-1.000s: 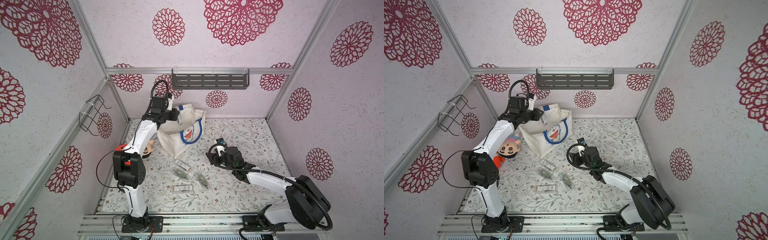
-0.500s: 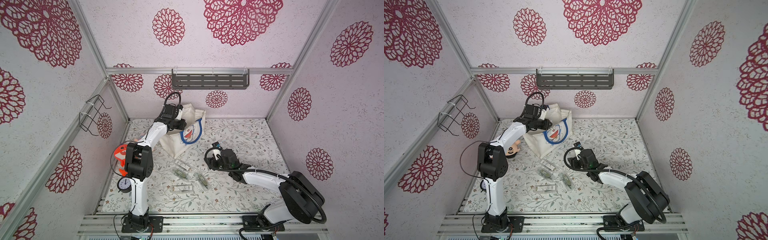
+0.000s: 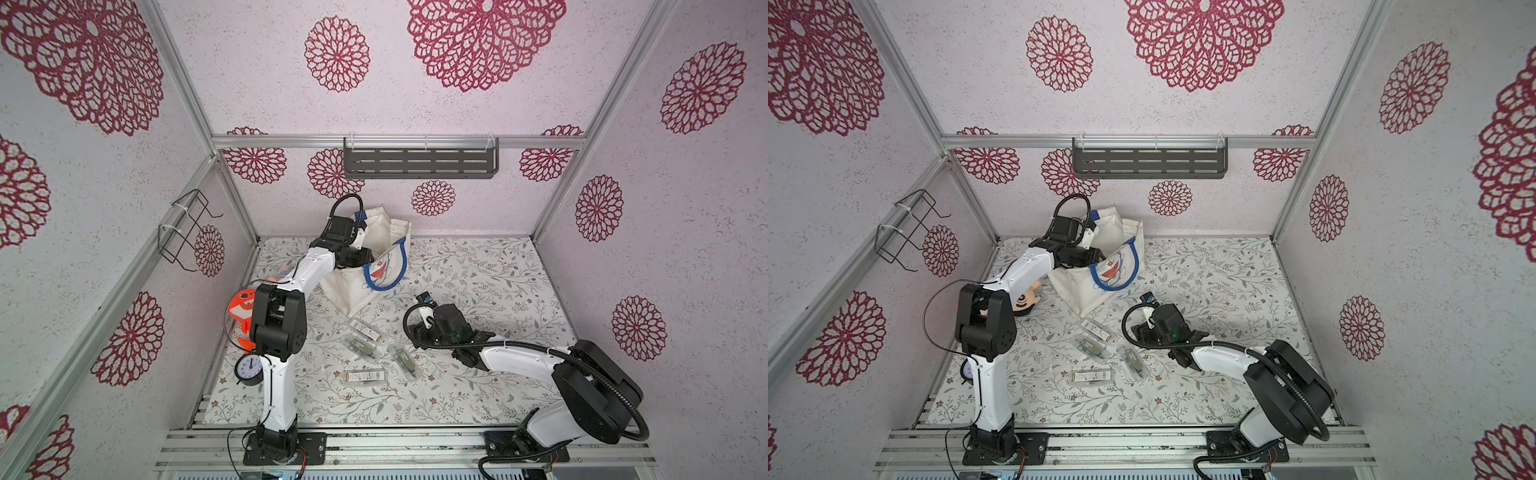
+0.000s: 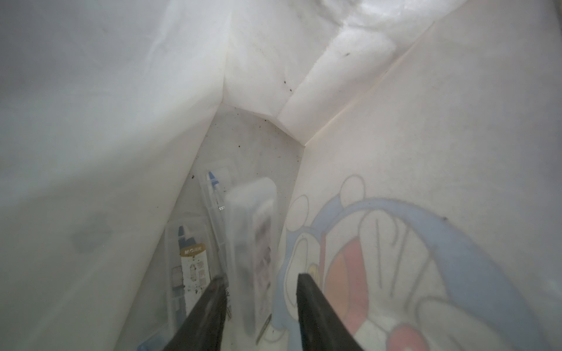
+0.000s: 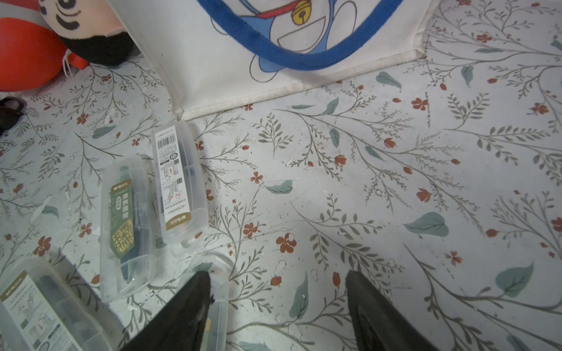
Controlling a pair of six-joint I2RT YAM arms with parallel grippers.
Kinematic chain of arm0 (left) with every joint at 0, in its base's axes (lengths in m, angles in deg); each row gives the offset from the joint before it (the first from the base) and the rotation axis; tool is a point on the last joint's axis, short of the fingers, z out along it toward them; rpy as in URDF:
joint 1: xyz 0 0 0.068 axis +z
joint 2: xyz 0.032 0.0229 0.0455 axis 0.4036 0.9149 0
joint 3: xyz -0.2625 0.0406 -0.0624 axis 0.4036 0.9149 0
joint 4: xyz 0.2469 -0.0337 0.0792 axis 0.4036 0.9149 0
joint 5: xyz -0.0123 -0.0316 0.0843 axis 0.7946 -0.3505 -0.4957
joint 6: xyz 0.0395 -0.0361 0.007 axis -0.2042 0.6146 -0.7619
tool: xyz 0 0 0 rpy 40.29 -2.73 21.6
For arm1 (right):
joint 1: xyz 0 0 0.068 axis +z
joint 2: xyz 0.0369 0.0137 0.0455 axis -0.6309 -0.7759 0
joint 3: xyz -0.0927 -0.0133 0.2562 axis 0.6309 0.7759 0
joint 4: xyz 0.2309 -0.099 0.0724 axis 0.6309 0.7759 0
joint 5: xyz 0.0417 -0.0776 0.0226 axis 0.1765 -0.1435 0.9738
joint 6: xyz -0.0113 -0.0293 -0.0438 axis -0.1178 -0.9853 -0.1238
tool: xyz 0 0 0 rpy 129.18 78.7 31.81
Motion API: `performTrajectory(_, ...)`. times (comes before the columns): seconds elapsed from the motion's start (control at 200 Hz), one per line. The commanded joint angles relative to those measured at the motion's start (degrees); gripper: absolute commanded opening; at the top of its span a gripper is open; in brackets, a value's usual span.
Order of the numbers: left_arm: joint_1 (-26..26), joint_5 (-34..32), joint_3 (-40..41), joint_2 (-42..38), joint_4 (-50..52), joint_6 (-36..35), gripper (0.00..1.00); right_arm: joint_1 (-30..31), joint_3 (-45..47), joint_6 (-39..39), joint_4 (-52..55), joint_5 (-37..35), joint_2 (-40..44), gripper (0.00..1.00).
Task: Put the compass set into the canvas bag
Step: Place the compass set in the canvas bag, then pick up the compass set at the center of the board.
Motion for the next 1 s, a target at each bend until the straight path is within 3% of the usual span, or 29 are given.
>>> performTrajectory(0.0,-0.03,0.43,-1.30,-0.60,2.04,-1.65,0.49,0.94,-0.39,-1.66,1.05,-0.49,0.06,0.76)
performTrajectory(0.215,-0.08,-0.49,-2.45,-4.42,3.62,-0.23,0.57,3.05,-0.01,-1.08,3.65,-0.13,0.14,0.76)
performTrajectory(0.5,-0.09,-0.72,2.40,-18.36,1.25,2.09,0.61,8.56,2.01,3.37,7.26,-1.45,1.08,0.76)
performTrajectory(0.831,-0.96,3.18,14.91,-31.13,-2.74,5.25,0.63,14.02,1.00,9.17,14.10,-6.28,-0.74,0.69)
performTrajectory(0.991,-1.52,2.04,17.79,-33.85,-2.55,5.19,0.64,14.94,-1.07,9.58,18.80,-7.05,-2.31,0.59)
